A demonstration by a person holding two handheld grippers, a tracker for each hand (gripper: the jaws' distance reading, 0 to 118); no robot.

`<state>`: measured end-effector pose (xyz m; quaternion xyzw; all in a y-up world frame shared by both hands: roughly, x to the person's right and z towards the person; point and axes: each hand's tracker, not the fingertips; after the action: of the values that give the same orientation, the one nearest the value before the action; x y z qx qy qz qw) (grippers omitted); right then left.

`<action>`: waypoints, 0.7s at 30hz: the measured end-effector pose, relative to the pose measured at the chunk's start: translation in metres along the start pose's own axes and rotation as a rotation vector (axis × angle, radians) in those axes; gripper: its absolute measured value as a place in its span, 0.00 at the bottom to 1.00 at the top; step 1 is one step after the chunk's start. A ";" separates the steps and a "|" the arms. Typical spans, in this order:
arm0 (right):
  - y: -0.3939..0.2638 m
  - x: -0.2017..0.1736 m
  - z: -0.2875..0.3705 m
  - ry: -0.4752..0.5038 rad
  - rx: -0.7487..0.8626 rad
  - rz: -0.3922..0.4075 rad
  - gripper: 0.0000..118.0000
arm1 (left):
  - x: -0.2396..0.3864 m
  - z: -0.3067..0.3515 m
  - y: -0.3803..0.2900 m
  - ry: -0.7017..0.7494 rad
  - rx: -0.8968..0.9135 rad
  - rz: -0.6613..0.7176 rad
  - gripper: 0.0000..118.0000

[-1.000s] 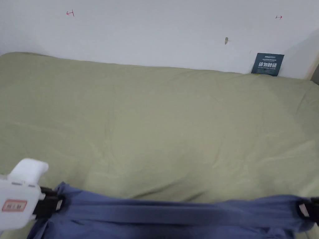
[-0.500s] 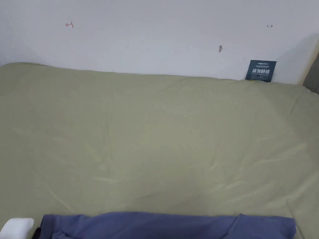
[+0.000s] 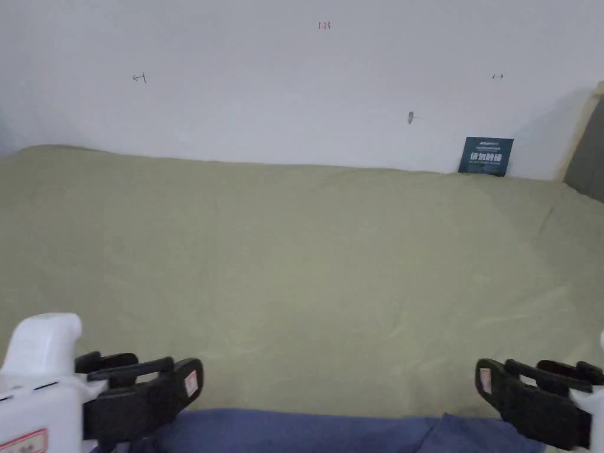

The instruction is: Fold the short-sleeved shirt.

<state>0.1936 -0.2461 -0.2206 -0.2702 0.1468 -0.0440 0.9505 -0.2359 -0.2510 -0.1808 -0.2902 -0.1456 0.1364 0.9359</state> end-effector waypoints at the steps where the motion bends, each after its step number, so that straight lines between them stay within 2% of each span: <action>1: -0.002 -0.007 -0.008 -0.012 -0.006 0.000 0.59 | 0.012 -0.012 -0.001 0.030 -0.013 -0.016 0.70; 2: -0.007 -0.017 -0.020 -0.027 -0.024 0.001 0.59 | 0.023 -0.030 -0.004 0.065 -0.015 -0.043 0.70; 4: -0.020 -0.034 -0.036 -0.106 -0.024 0.052 0.58 | 0.047 -0.055 -0.012 0.150 -0.001 -0.077 0.69; 5: -0.028 -0.041 -0.043 -0.124 -0.022 0.056 0.57 | 0.058 -0.068 -0.017 0.149 -0.025 -0.065 0.56; 6: -0.036 -0.049 -0.048 -0.160 -0.037 0.090 0.56 | 0.060 -0.081 -0.025 0.144 -0.022 -0.070 0.30; 7: -0.042 -0.055 -0.051 -0.170 -0.055 0.106 0.43 | 0.069 -0.087 -0.031 0.188 -0.029 -0.082 0.00; 8: -0.049 -0.059 -0.053 -0.165 -0.064 0.115 0.00 | 0.081 -0.097 -0.039 0.234 -0.044 -0.119 0.00; 9: -0.055 -0.063 -0.055 -0.168 -0.051 0.122 0.00 | 0.093 -0.099 -0.051 0.271 -0.052 -0.158 0.00; 11: -0.072 -0.065 -0.049 -0.176 -0.048 0.107 0.00 | 0.106 -0.102 -0.065 0.237 -0.061 -0.157 0.00; 12: -0.077 -0.066 -0.049 -0.135 -0.078 0.100 0.00 | 0.112 -0.103 -0.073 0.241 -0.054 -0.156 0.00; 14: -0.085 -0.066 -0.048 -0.124 -0.092 0.081 0.00 | 0.109 -0.108 -0.072 0.194 -0.105 -0.168 0.00; 16: -0.066 -0.062 -0.051 -0.104 -0.089 0.071 0.00 | 0.103 -0.110 -0.073 0.154 -0.124 -0.159 0.00; 19: -0.058 -0.061 -0.043 -0.080 -0.082 0.075 0.00 | 0.058 -0.100 -0.057 0.070 -0.125 -0.051 0.00; 21: -0.051 -0.058 -0.038 -0.068 -0.071 0.074 0.00 | 0.001 -0.084 -0.047 -0.020 -0.129 0.118 0.00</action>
<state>0.1270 -0.2992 -0.2097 -0.2996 0.1259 0.0055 0.9457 -0.1979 -0.3302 -0.2198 -0.3566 -0.1462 0.1848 0.9041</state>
